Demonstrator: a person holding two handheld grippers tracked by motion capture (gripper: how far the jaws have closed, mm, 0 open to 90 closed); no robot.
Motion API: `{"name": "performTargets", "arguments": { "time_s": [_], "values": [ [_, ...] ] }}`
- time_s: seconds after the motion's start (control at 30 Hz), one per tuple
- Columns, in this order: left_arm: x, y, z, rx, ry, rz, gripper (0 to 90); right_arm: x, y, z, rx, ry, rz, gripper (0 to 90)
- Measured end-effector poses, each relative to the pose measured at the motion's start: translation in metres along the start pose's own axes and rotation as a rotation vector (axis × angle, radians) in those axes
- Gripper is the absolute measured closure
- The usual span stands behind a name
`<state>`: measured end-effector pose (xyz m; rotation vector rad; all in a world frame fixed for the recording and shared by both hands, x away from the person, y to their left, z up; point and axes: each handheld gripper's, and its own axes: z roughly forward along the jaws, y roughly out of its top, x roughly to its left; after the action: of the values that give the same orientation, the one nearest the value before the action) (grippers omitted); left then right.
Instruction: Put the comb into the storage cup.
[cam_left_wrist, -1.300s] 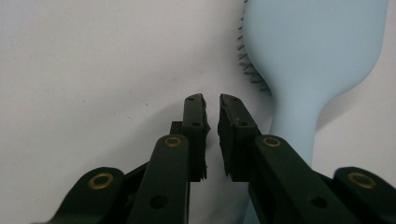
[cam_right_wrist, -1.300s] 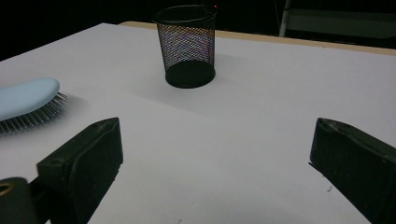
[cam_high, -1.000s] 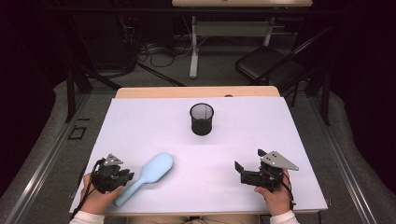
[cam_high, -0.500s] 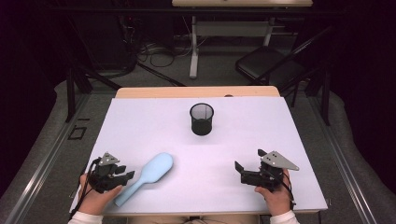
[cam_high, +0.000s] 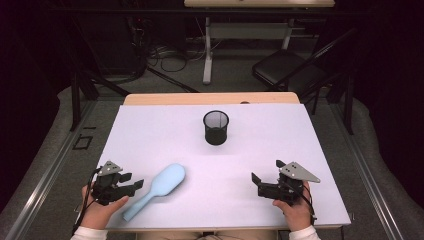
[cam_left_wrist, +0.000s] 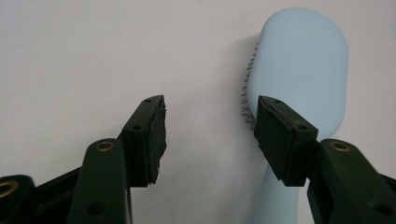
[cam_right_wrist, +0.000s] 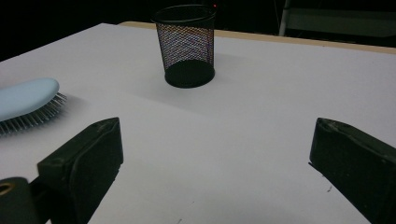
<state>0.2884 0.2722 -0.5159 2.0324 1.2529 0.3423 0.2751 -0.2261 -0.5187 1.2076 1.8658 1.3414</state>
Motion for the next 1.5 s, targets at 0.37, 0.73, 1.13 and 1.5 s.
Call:
{"name": "performTargets", "arguments": {
  "time_s": [0.37,0.73,1.13,1.5],
  "values": [
    [-0.001,0.006,-0.009,-0.035,-0.049,0.002,38.4,0.000,0.000,0.001,0.004,0.001,0.005,2.4],
    [-0.007,0.012,-0.008,-0.021,-0.064,0.060,24.0,0.000,0.000,0.000,0.001,-0.001,0.007,2.4],
    [-0.006,0.013,-0.005,-0.003,-0.063,0.052,6.0,0.000,0.000,0.000,0.002,0.000,0.007,2.4],
    [-0.009,0.021,-0.006,0.026,-0.059,0.110,0.5,0.001,-0.001,0.000,0.006,-0.001,0.004,2.5]
  ]
}}
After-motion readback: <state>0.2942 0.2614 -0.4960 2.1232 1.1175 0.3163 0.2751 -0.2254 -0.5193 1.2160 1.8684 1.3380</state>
